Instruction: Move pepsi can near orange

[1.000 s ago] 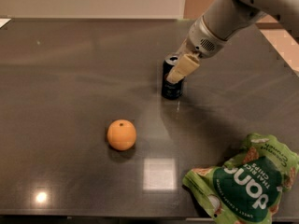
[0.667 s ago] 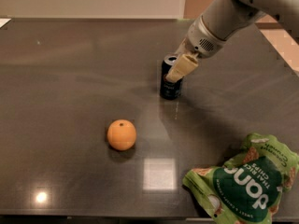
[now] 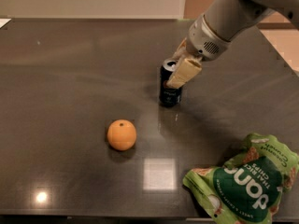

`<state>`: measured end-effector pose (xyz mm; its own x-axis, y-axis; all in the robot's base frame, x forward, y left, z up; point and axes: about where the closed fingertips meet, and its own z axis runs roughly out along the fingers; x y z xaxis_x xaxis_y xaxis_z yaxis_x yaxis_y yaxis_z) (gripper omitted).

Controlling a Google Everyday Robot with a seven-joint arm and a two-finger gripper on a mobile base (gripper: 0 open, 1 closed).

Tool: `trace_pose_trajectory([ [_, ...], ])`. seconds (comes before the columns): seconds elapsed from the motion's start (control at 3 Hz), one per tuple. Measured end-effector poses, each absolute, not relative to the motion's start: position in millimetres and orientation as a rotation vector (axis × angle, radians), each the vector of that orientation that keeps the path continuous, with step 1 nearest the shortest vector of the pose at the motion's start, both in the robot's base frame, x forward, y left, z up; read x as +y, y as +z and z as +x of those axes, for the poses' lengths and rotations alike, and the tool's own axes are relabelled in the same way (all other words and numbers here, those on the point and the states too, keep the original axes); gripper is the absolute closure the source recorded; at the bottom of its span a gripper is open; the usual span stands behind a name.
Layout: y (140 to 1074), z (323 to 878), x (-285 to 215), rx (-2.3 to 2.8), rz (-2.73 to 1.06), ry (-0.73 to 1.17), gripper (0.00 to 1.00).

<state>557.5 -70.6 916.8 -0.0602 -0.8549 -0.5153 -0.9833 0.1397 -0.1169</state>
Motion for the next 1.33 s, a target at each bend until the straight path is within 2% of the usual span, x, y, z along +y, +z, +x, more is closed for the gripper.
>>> trace_pose_trajectory([
  [1.0, 934, 472, -54, 1.776, -1.944, 0.476, 1.0],
  [1.33, 927, 459, -47, 1.754, -1.982, 0.486, 0.81],
])
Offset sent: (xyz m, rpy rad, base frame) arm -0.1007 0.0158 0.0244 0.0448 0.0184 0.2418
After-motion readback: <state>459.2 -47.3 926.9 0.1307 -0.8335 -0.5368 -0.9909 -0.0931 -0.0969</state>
